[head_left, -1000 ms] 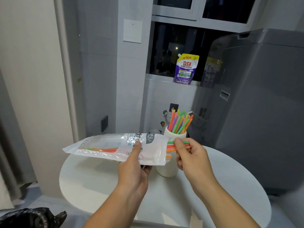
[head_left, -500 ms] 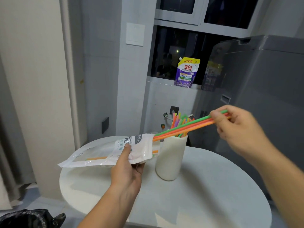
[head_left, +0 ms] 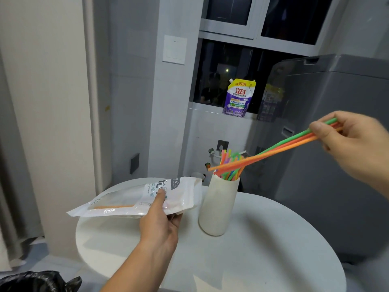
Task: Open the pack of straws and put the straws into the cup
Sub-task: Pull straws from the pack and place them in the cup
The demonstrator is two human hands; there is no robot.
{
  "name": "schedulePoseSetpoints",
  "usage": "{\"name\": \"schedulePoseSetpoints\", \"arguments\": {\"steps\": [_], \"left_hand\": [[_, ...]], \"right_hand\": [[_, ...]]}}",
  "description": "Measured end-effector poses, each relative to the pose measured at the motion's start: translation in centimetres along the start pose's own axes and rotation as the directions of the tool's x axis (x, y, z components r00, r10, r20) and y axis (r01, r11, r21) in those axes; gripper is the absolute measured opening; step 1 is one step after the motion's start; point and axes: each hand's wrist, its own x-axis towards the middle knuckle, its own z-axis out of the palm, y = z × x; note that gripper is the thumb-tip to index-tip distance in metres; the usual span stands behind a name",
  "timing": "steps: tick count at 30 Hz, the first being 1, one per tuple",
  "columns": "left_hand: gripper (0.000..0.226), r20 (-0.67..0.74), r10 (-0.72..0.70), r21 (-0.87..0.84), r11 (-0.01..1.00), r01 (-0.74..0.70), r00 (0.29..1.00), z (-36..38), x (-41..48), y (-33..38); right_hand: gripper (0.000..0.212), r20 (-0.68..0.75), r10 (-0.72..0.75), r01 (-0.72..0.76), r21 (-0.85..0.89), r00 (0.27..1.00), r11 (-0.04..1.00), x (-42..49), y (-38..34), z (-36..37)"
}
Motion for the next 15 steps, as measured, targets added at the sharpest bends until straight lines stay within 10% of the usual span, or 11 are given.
{"name": "schedulePoseSetpoints", "arguments": {"steps": [15], "left_hand": [[0.045, 0.015, 0.001, 0.047, 0.999, -0.002, 1.000, 0.1, 0.0, -0.3]], "right_hand": [[0.025, 0.113, -0.075, 0.111, -0.359, 0.991, 0.927, 2.3, -4.5, 0.1]]}}
